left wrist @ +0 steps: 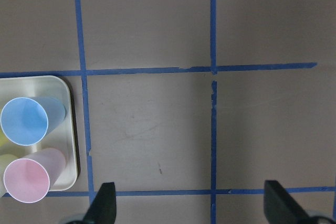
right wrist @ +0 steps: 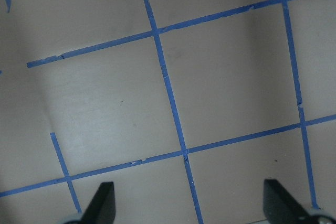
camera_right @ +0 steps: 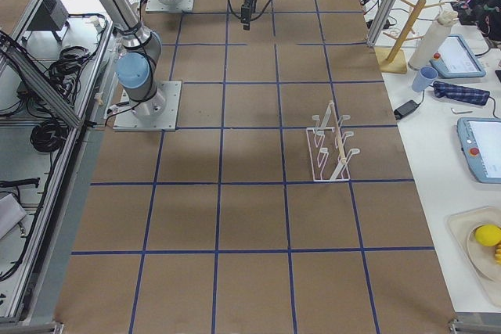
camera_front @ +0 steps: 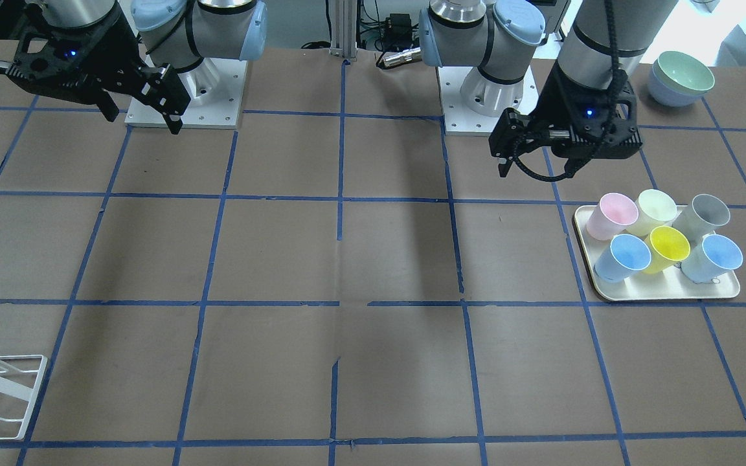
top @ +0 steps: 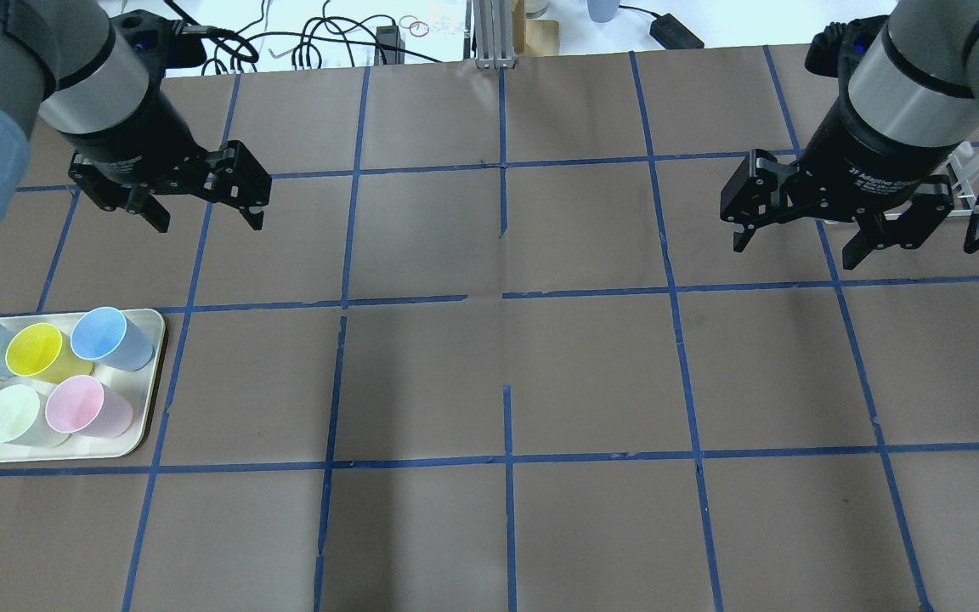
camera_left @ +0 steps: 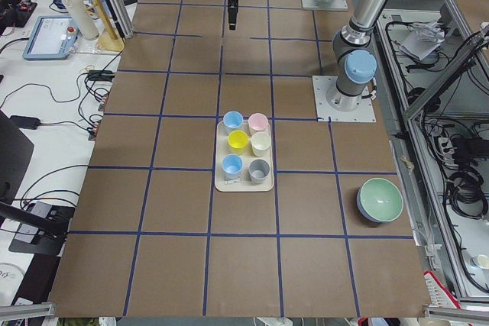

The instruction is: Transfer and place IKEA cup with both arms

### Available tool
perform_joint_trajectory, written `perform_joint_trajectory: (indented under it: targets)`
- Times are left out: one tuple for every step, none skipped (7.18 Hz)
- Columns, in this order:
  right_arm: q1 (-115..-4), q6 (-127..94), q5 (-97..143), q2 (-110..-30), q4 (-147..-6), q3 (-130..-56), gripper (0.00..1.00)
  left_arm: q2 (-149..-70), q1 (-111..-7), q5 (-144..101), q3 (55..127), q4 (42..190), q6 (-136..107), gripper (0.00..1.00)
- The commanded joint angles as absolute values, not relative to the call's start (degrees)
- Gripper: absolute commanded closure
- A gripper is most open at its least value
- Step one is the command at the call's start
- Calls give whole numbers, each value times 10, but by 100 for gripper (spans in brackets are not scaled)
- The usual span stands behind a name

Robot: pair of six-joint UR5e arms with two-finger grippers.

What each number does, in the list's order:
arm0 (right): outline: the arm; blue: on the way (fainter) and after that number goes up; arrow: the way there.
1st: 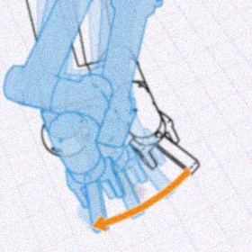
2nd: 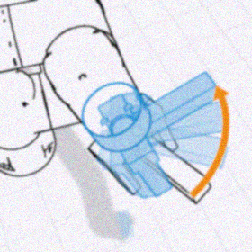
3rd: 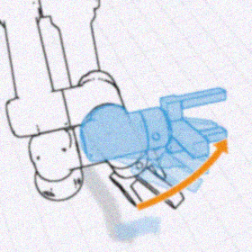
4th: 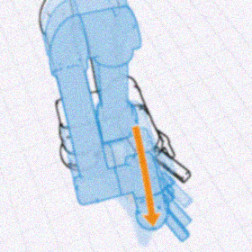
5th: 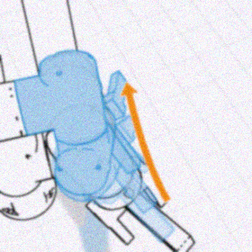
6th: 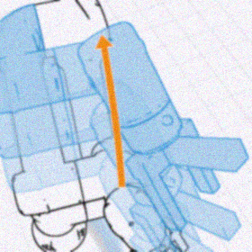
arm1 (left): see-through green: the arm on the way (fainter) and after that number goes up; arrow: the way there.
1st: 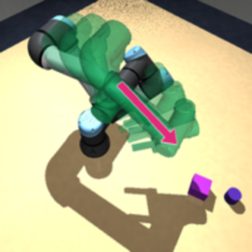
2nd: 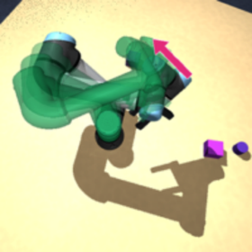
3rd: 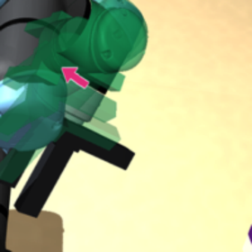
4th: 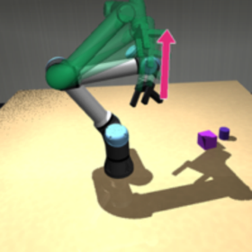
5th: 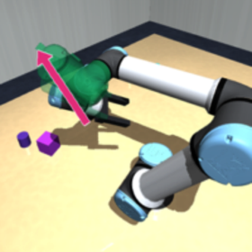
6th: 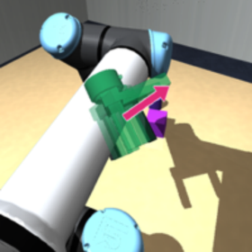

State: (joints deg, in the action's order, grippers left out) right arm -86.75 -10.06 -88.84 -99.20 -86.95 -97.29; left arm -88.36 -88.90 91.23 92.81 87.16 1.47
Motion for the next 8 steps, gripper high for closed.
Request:
perform_joint_trajectory:
  targets:
    - [-868, -100, -889, -992, -869, -973, 0, -892, -918, 910, 907, 895, -8, 0]
    - [-868, -100, -888, -991, -869, -973, 0, -896, -918, 899, 894, 916, -8, 0]
    - [-868, -100, -884, -991, -870, -972, 0, -903, -918, 887, 883, 920, -8, 0]
    - [-868, -100, -882, -991, -870, -972, 0, -903, -917, 889, 882, 932, -7, 0]
    - [-868, -100, -882, -991, -870, -972, 0, -901, -917, 889, 883, 935, -7, 0]
    - [-868, -101, -882, -991, -870, -972, 0, -901, -917, 889, 884, 935, -7, 0]
    - [-868, -101, -881, -991, -870, -973, 0, -901, -917, 889, 885, 934, -7, 0]
    - [-868, -101, -882, -991, -870, -973, 0, -900, -917, 889, 886, 934, -7, 0]
